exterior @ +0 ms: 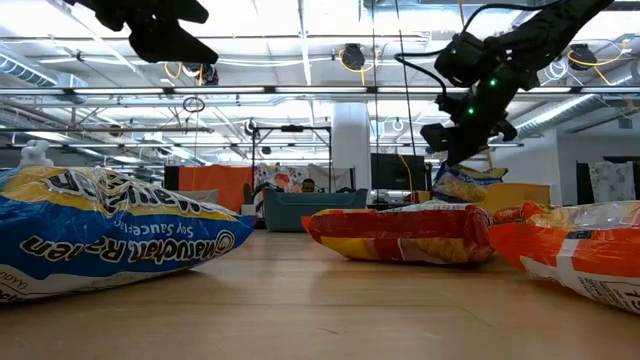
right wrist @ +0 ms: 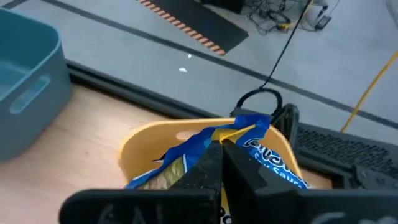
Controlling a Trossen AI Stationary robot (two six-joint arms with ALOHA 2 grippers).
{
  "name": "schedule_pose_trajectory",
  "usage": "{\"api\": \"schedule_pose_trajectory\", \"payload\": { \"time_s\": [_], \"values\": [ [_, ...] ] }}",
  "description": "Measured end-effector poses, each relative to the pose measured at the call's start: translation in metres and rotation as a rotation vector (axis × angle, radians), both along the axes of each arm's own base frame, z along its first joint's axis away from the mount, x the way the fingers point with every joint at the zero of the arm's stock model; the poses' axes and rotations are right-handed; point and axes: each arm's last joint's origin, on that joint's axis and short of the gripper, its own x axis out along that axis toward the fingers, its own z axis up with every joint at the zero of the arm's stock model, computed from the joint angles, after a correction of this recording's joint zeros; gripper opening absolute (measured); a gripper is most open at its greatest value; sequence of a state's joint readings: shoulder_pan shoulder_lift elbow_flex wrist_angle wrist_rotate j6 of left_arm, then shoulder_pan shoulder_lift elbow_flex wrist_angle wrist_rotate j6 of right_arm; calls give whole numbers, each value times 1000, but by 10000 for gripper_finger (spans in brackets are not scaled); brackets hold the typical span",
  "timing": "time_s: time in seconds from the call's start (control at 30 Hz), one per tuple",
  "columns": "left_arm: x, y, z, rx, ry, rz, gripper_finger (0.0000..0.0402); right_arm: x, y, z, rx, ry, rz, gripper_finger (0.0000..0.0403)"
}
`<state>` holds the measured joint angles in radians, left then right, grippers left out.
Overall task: Sort Maruchan noodles
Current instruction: Put the top blue noodle pack into the yellow bin
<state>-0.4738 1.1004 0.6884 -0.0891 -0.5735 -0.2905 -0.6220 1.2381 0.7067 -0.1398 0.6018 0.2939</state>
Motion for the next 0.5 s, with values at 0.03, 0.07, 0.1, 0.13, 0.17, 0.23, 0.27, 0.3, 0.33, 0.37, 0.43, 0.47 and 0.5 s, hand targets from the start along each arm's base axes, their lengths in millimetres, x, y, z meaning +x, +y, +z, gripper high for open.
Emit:
{"api": "schedule_pose_trajectory", "payload": {
  "time_s": [0.03,0.07,0.1,0.13,0.17,0.23,0.27,0.3,0.33,0.37,0.43,0.47,0.5],
  "values": [
    [0,-1,0,0,0,-3,395,0,0,0,-1,-1,1,0],
    [-1,-1,0,-1,0,-7,395,0,0,0,0,0,2,0],
    [-1,-2,0,-2,0,-9,395,0,0,0,3,4,0,0],
    [-1,-3,0,-4,0,-11,395,-1,0,-1,7,10,-3,0],
    [-1,-3,0,-6,0,-12,395,-2,0,-2,15,18,-4,0],
    [-2,-4,0,-9,-1,-16,395,-3,0,-3,42,25,4,0],
    [-2,-4,0,-10,-1,-17,395,-4,1,-4,51,30,4,0],
    [-2,-5,0,-11,-2,-17,395,-5,1,-5,57,37,4,0],
    [-2,-5,0,-12,-3,-17,395,-5,1,-5,60,42,3,0],
    [-2,-5,0,-13,-3,-16,395,-5,1,-5,62,43,1,0],
    [-2,-5,0,-17,-4,-14,395,-5,1,-5,61,34,-3,1],
    [-2,-5,0,-18,-4,-14,395,-5,1,-4,59,28,-5,4],
    [-2,-5,0,-18,-4,-14,395,-6,1,-4,58,23,-8,8]
  ]
}}
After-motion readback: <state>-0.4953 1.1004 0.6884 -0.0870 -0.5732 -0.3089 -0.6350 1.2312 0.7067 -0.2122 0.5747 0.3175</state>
